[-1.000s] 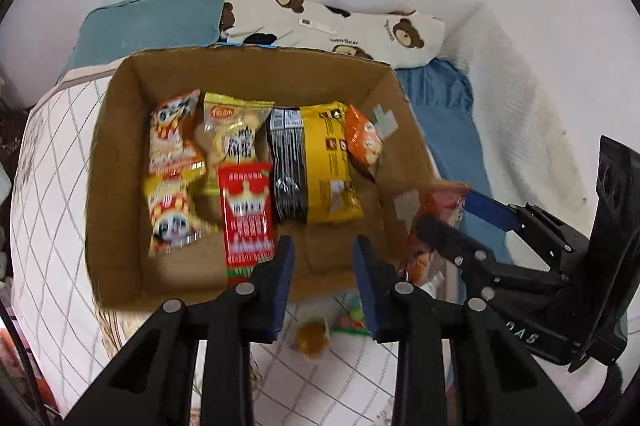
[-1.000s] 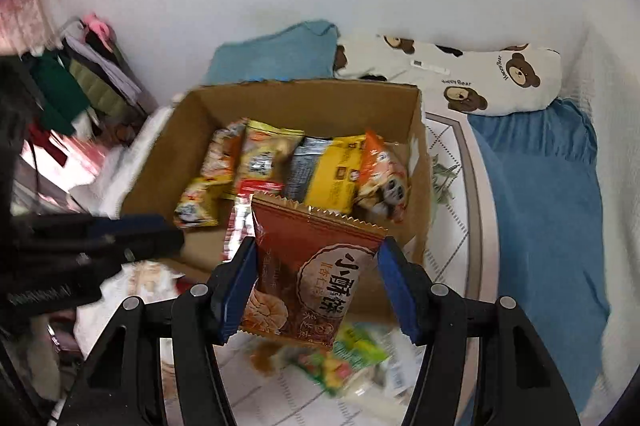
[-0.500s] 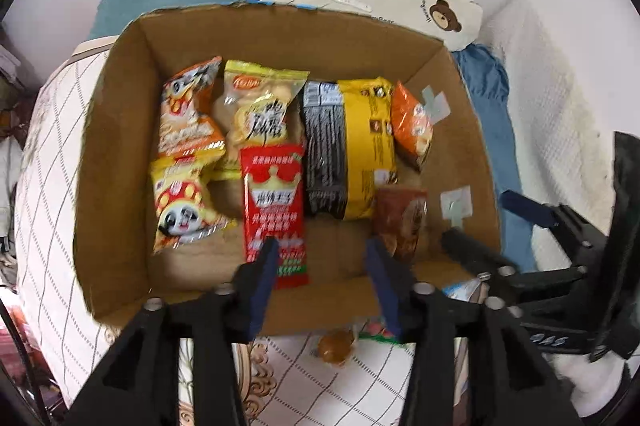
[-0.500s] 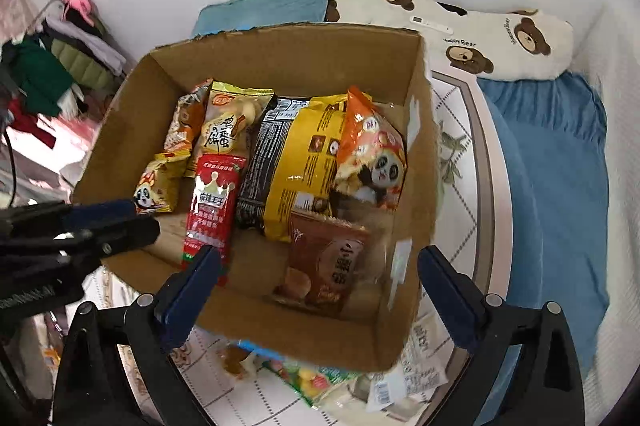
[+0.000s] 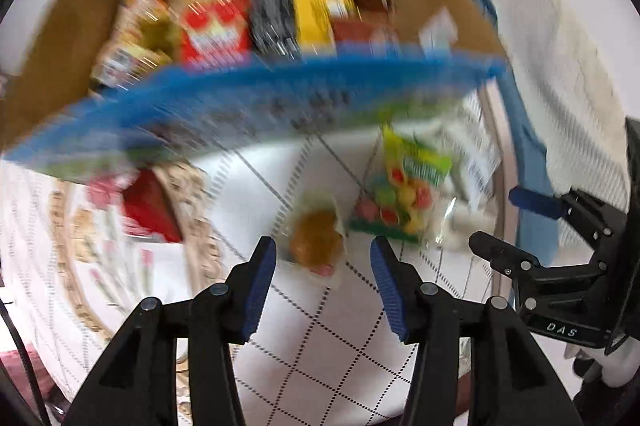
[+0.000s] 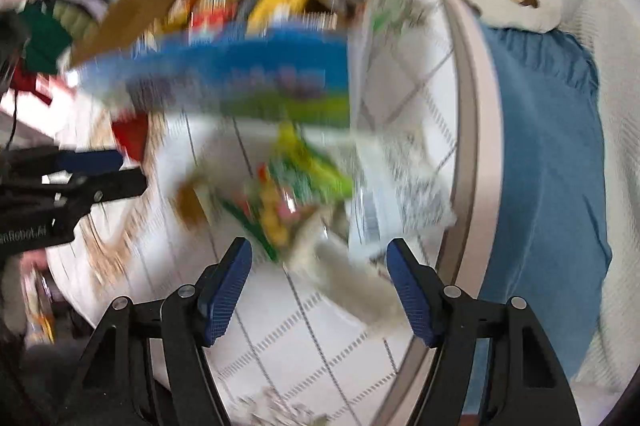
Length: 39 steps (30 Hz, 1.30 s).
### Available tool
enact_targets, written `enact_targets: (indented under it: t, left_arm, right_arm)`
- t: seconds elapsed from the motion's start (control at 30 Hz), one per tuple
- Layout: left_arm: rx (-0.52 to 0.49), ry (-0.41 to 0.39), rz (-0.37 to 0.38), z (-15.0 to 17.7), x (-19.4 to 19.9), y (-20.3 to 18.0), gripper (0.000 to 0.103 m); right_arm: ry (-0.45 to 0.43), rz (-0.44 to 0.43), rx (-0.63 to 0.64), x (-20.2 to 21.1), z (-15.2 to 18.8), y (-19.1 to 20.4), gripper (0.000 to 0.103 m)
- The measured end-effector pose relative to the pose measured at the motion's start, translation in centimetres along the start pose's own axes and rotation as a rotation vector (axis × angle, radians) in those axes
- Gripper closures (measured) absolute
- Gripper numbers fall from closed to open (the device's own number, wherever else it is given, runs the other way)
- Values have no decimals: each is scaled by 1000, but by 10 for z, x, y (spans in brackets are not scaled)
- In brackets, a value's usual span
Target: Organize snacks
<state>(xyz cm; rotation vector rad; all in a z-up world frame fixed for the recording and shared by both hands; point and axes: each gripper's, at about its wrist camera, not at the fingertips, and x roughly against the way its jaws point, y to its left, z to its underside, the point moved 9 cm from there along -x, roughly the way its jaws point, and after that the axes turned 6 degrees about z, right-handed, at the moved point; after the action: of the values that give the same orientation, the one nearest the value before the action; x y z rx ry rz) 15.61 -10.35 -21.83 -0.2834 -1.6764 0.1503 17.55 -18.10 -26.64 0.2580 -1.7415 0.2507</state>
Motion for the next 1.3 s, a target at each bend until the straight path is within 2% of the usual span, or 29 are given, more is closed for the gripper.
enact_targets:
  t: [0.07,0.17,0.23,0.3,0.4,0.5,0.57,0.7,0.83,0.9,1.1,1.17,1.3]
  left_arm:
    - [-24,38,-17,1,-22,-4,56]
    - [-79,98,-73,0,-50,-7,56]
    - [-122,94,-125,-5,-57,-8,56]
    - [-145,98,-135,-7,-60,-10,56]
    - [-154,100,-125,-6,-59,-11,56]
    - [-130,111,-109,4,-62,-6,56]
    - [-117,121,-97,7,-66,-2,56]
    - [-90,120,-67,5,-71,0,61]
    - [-83,101,-63,9,-63,6,62]
    - [-75,102,-60,23,-59,17,62]
    - [20,171,-19,89,-51,55,62]
    - [50,191,-9,102,-55,64,61]
    - [93,178,-10,101,-65,71,61]
  right_arm:
    - [61,-4,66,-18,10,3,30]
    - [97,45,170,-41,17,2,29]
    - [123,68,222,-55,20,1,29]
    - [132,77,235,-61,20,1,30]
    - [174,10,114,-60,22,1,36]
    - [262,-177,-140,-58,35,10,37]
    - [256,-206,-188,-58,40,15,37]
    - [210,-140,-189,-58,42,16,37]
    - [174,-115,-227,-53,51,21,37]
    - [180,-133,-260,-48,64,26,37]
    - [229,-266,-375,-39,93,53,35]
    - [221,-221,-326,-39,94,61,30]
    - [171,-90,-189,-52,90,73,30]
